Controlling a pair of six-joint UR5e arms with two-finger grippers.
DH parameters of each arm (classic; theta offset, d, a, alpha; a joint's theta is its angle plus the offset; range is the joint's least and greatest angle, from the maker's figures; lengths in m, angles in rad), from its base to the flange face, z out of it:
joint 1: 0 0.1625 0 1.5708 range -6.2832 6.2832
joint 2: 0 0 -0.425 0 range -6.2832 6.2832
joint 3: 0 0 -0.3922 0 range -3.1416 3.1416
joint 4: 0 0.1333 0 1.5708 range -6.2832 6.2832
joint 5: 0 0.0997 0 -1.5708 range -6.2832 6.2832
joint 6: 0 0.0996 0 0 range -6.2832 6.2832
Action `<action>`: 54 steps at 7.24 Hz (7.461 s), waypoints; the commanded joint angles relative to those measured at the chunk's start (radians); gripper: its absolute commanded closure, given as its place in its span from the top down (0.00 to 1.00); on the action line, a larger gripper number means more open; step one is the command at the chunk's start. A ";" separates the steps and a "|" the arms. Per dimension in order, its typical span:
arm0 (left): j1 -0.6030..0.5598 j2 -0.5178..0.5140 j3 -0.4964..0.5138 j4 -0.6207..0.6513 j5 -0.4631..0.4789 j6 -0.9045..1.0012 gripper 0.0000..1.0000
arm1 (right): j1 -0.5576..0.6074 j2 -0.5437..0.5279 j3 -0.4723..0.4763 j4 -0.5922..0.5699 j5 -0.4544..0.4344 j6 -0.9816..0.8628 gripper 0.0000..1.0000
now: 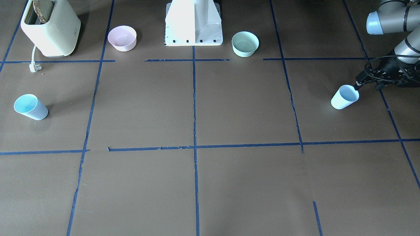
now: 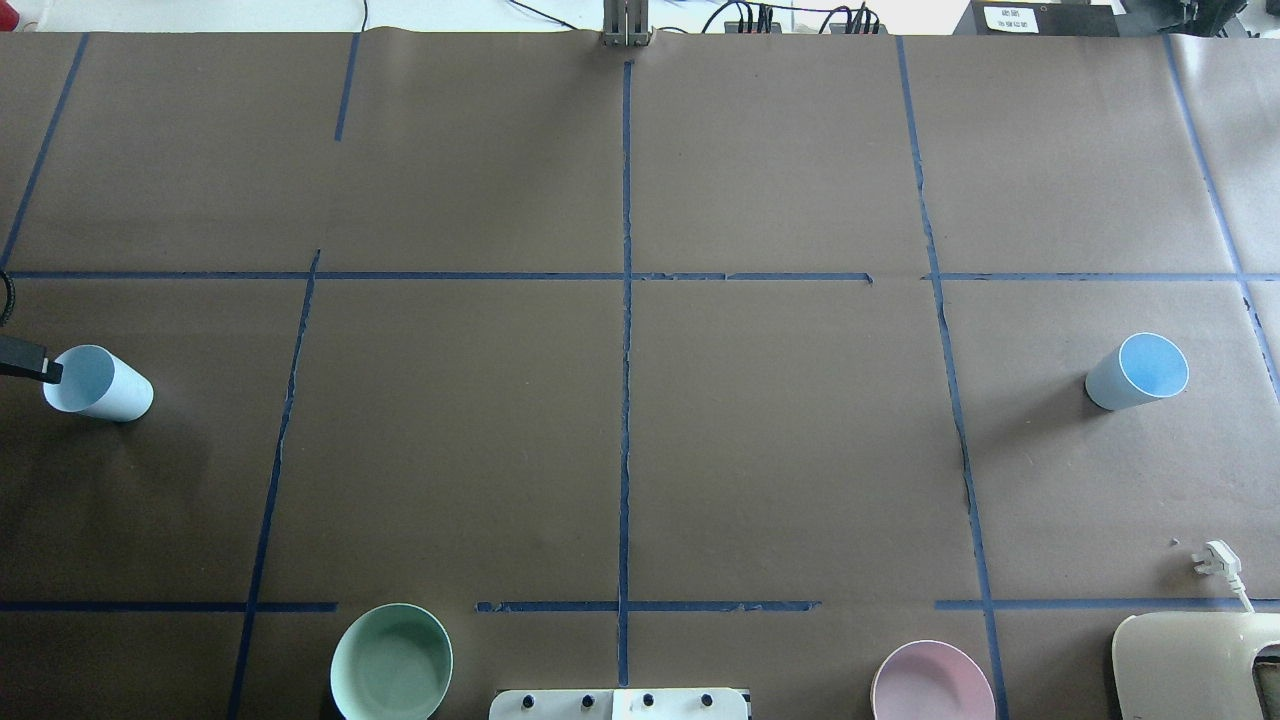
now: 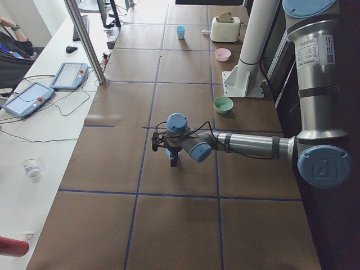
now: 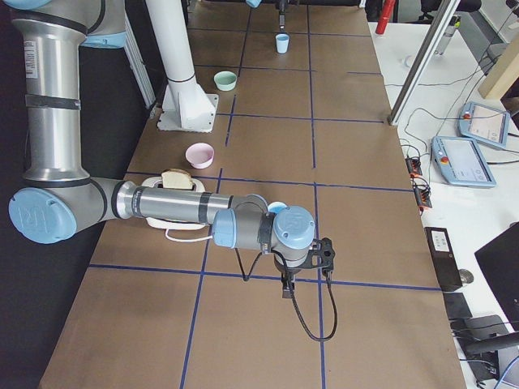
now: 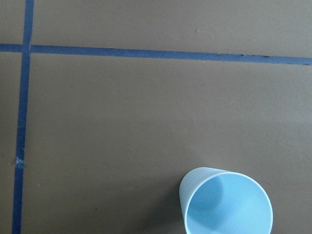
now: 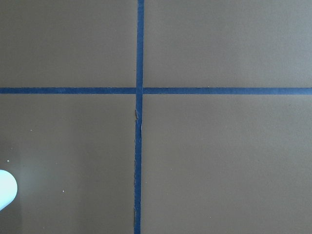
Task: Stack blue cups with both arms
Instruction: 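Lower the left gripper onto the light blue cup and grasp it, then carry the held cup with the left gripper to the table center, then release the cup upright at center and withdraw the left gripper, then grasp the other light blue cup with the right gripper while the left arm retracts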
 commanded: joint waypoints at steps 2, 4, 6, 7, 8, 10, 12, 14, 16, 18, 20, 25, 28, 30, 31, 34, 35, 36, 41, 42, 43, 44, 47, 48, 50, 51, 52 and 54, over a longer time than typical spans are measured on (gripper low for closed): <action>0.054 -0.007 0.012 -0.025 0.047 -0.043 1.00 | 0.000 0.000 0.000 0.000 -0.001 0.000 1.00; 0.074 -0.016 0.026 -0.025 0.050 -0.056 0.92 | 0.000 0.000 0.000 0.000 -0.001 0.000 1.00; 0.074 -0.025 0.036 -0.025 0.050 -0.057 0.66 | 0.000 0.000 -0.002 0.000 -0.001 0.000 1.00; 0.074 -0.025 0.041 -0.025 0.048 -0.056 0.45 | 0.000 0.000 -0.002 0.000 -0.001 0.000 1.00; 0.074 -0.025 0.041 -0.025 0.048 -0.057 0.25 | 0.000 0.000 -0.002 0.000 -0.001 0.000 1.00; 0.074 -0.053 0.029 -0.014 0.035 -0.106 0.04 | 0.000 0.000 0.000 0.000 0.001 0.000 1.00; 0.071 -0.066 -0.089 0.123 -0.049 -0.126 0.00 | 0.000 0.000 -0.002 0.000 -0.001 -0.002 1.00; 0.072 -0.178 -0.294 0.484 -0.042 -0.157 0.00 | 0.000 -0.002 -0.002 0.000 -0.001 -0.002 1.00; 0.194 -0.429 -0.344 0.698 -0.013 -0.383 0.00 | 0.000 0.000 0.001 0.000 0.003 -0.002 1.00; 0.443 -0.679 -0.304 0.792 0.159 -0.616 0.00 | 0.000 0.000 0.000 0.000 -0.001 0.000 1.00; 0.566 -0.907 -0.045 0.757 0.310 -0.718 0.00 | 0.000 0.000 0.003 0.000 0.003 0.000 1.00; 0.576 -0.976 0.176 0.564 0.329 -0.732 0.00 | 0.000 -0.002 0.020 0.000 0.006 0.000 1.00; 0.576 -0.976 0.187 0.564 0.335 -0.729 0.04 | 0.000 -0.003 0.024 0.000 0.006 0.000 1.00; 0.574 -0.975 0.185 0.566 0.335 -0.723 0.27 | 0.000 -0.003 0.026 0.000 0.006 0.000 1.00; 0.573 -0.973 0.185 0.567 0.335 -0.723 0.57 | 0.000 -0.003 0.024 0.000 0.006 0.000 1.00; 0.568 -0.968 0.168 0.575 0.335 -0.723 1.00 | 0.000 -0.005 0.024 0.000 0.006 0.000 1.00; 0.548 -0.964 0.124 0.602 0.326 -0.720 1.00 | 0.000 -0.005 0.024 0.000 0.006 0.000 1.00; 0.533 -0.955 0.071 0.652 0.288 -0.720 1.00 | 0.000 -0.008 0.024 0.000 0.004 0.000 1.00; 0.383 -0.696 -0.346 0.884 0.168 -0.480 1.00 | -0.011 -0.011 0.090 0.000 0.128 0.037 1.00; 0.353 -0.641 -0.418 0.932 0.165 -0.397 1.00 | -0.044 -0.014 0.116 0.002 0.140 0.111 1.00; 0.326 -0.595 -0.475 0.973 0.165 -0.340 1.00 | -0.095 -0.015 0.167 0.003 0.139 0.203 1.00; 0.301 -0.536 -0.537 1.008 0.165 -0.282 1.00 | -0.153 -0.015 0.225 0.011 0.133 0.322 1.00; 0.219 -0.406 -0.615 1.016 0.163 -0.168 1.00 | -0.387 -0.107 0.227 0.445 -0.011 0.752 1.00; 0.188 -0.383 -0.617 1.017 0.162 -0.115 1.00 | -0.453 -0.109 0.218 0.490 -0.058 0.825 1.00; 0.143 -0.356 -0.619 1.017 0.124 -0.068 1.00 | -0.508 -0.110 0.199 0.492 -0.103 0.830 1.00; 0.138 -0.355 -0.617 1.017 0.120 -0.067 1.00 | -0.529 -0.109 0.170 0.492 -0.115 0.830 1.00; 0.138 -0.355 -0.616 1.017 0.122 -0.066 1.00 | -0.540 -0.109 0.158 0.492 -0.123 0.831 1.00; 0.137 -0.353 -0.617 1.017 0.122 -0.066 1.00 | -0.557 -0.106 0.121 0.492 -0.123 0.830 1.00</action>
